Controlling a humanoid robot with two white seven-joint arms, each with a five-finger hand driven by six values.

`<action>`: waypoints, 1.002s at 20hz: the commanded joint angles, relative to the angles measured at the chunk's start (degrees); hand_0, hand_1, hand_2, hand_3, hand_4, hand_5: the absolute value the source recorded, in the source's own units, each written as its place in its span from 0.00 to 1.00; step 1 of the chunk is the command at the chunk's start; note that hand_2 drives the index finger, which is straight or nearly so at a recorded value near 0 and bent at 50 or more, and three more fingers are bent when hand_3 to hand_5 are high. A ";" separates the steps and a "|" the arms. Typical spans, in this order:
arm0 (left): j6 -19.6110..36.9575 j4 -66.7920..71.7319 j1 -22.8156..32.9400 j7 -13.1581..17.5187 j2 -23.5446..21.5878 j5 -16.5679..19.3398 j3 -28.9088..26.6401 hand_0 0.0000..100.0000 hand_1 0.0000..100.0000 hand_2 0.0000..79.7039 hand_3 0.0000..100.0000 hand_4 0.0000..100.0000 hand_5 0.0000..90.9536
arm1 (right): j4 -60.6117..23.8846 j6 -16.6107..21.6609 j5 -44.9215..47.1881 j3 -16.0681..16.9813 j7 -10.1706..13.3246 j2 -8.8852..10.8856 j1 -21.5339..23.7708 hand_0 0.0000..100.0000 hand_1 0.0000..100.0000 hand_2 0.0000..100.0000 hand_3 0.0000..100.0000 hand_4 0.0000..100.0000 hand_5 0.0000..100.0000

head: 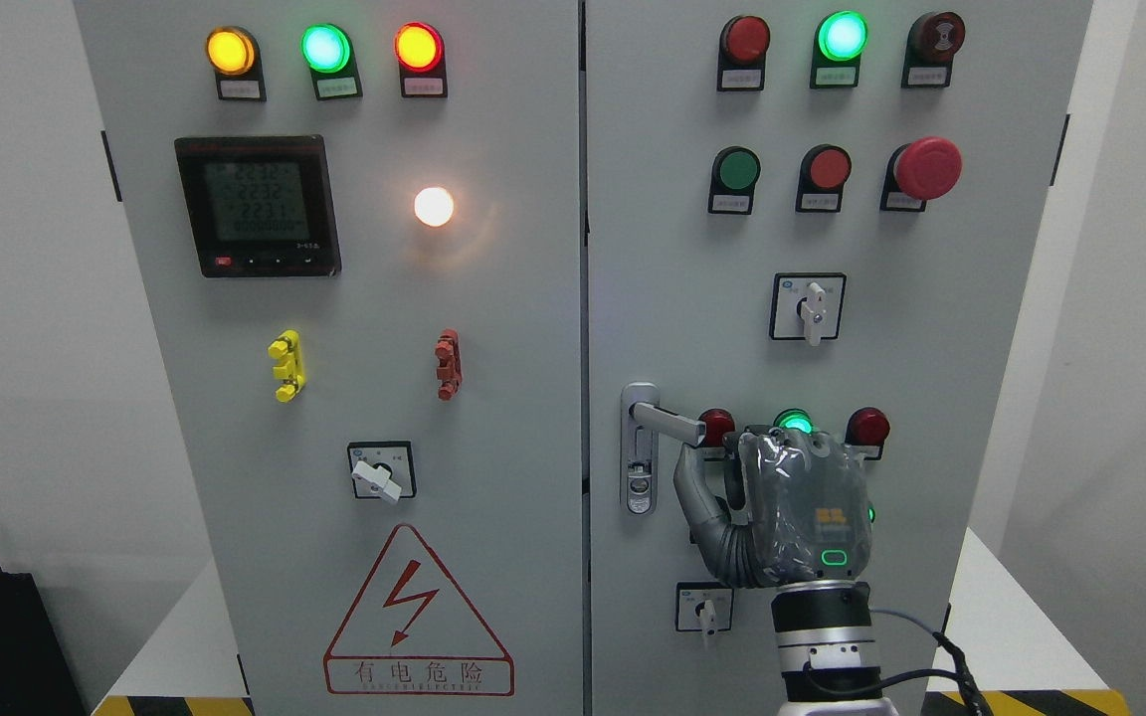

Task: Release door handle
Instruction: 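Open the right hand and pull it back from the handle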

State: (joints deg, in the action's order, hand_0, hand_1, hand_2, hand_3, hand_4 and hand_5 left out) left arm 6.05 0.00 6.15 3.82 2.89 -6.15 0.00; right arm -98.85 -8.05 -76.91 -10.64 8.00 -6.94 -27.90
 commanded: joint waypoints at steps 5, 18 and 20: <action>0.02 1.14 0.00 0.04 -0.07 0.00 0.79 0.12 0.39 0.00 0.00 0.00 0.00 | -0.29 0.58 0.09 -0.61 2.36 0.17 1.79 0.63 0.19 1.00 1.00 1.00 0.97; 0.02 1.14 0.00 0.04 0.01 0.00 0.79 0.12 0.39 0.00 0.00 0.00 0.00 | -3.98 16.57 9.92 6.07 12.47 10.53 9.70 0.60 0.24 0.44 0.58 0.43 0.35; 0.02 1.14 0.00 0.04 0.01 0.00 0.79 0.12 0.39 0.00 0.00 0.00 0.00 | -4.07 16.66 12.21 7.12 12.39 12.11 9.88 0.60 0.23 0.26 0.37 0.27 0.19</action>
State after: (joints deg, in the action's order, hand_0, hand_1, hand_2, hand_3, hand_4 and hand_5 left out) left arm 6.05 0.00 6.15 3.82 2.88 -6.15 0.00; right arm -100.93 6.73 -70.30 -8.38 19.54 -2.04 -20.35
